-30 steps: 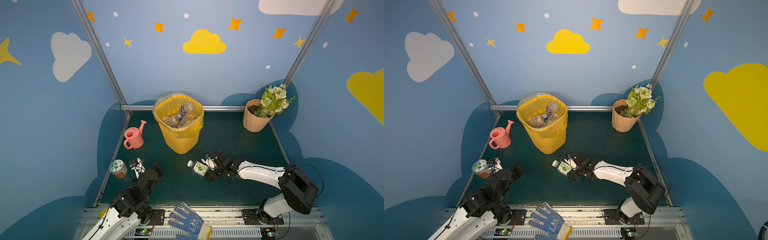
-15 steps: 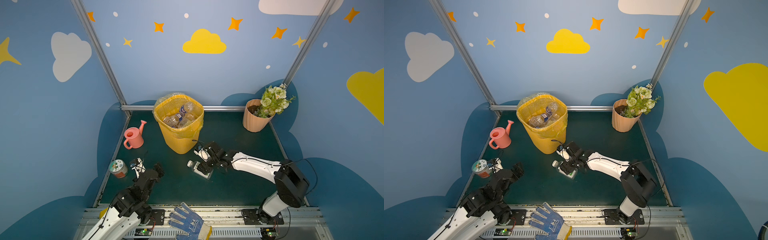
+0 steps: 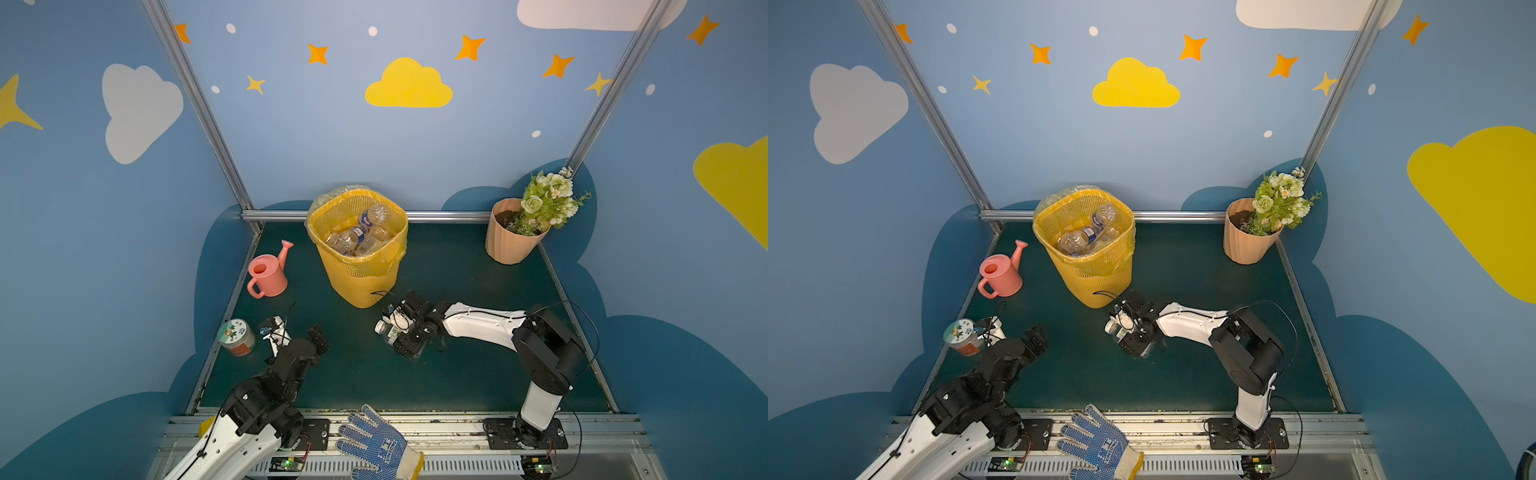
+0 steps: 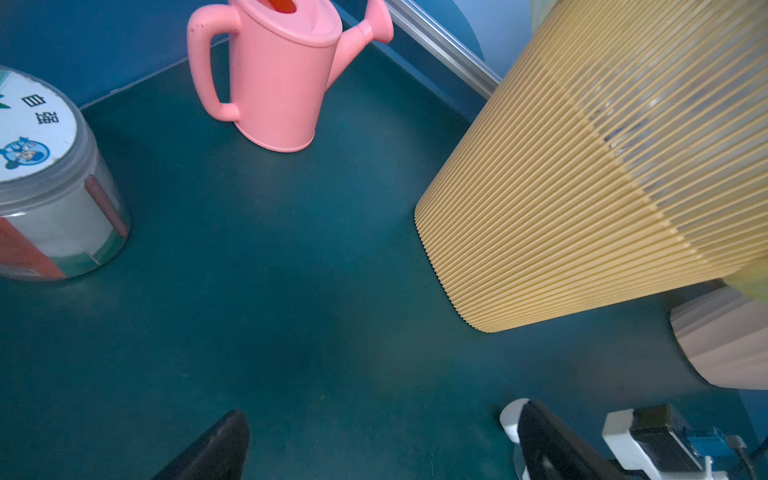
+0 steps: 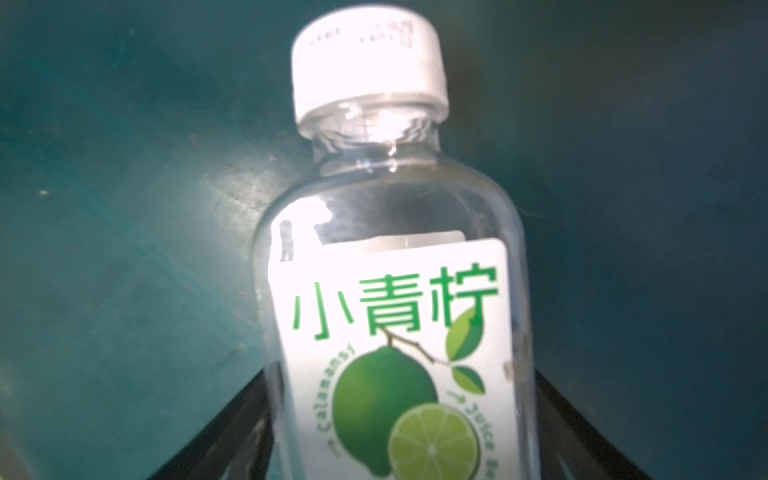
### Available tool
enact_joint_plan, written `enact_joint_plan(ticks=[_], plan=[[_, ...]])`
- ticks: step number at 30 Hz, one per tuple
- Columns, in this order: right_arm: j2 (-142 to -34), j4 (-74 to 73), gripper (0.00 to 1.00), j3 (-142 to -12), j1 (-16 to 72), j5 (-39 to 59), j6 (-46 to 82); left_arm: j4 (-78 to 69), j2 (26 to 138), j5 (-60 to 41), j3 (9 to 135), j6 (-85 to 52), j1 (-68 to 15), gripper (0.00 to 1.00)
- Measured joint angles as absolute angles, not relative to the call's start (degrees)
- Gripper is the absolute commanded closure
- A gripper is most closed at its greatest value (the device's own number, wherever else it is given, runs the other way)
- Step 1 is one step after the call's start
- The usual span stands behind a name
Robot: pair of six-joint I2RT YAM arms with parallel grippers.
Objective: Throw the plastic bottles in the bin
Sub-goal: 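Lift the lime-juice bottle with the right gripper and drop it into the yellow bin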
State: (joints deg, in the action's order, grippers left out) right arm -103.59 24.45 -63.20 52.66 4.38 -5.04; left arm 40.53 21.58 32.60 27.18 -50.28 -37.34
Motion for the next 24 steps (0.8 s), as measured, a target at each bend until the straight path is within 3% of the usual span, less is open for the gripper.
enact_joint_plan(ticks=[8, 14, 20, 24], plan=[[-104.0, 24.8, 0.49, -63.8, 52.7, 3.5, -5.5, 40.5, 20.5, 32.6, 27.2, -50.9, -37.3, 0.00], [-95.9, 22.7, 0.48, -58.8, 51.7, 5.5, -5.3, 40.5, 19.4, 32.8, 27.2, -51.3, -37.3, 0.00], [-79.3, 15.7, 0.51, -52.1, 46.7, 10.7, -3.5, 40.5, 19.4, 32.7, 27.0, -51.4, -37.3, 0.00], [-66.4, 8.5, 0.48, -46.5, 41.0, 12.9, -0.5, 40.4, 19.7, 32.7, 27.0, -51.3, -37.3, 0.00]])
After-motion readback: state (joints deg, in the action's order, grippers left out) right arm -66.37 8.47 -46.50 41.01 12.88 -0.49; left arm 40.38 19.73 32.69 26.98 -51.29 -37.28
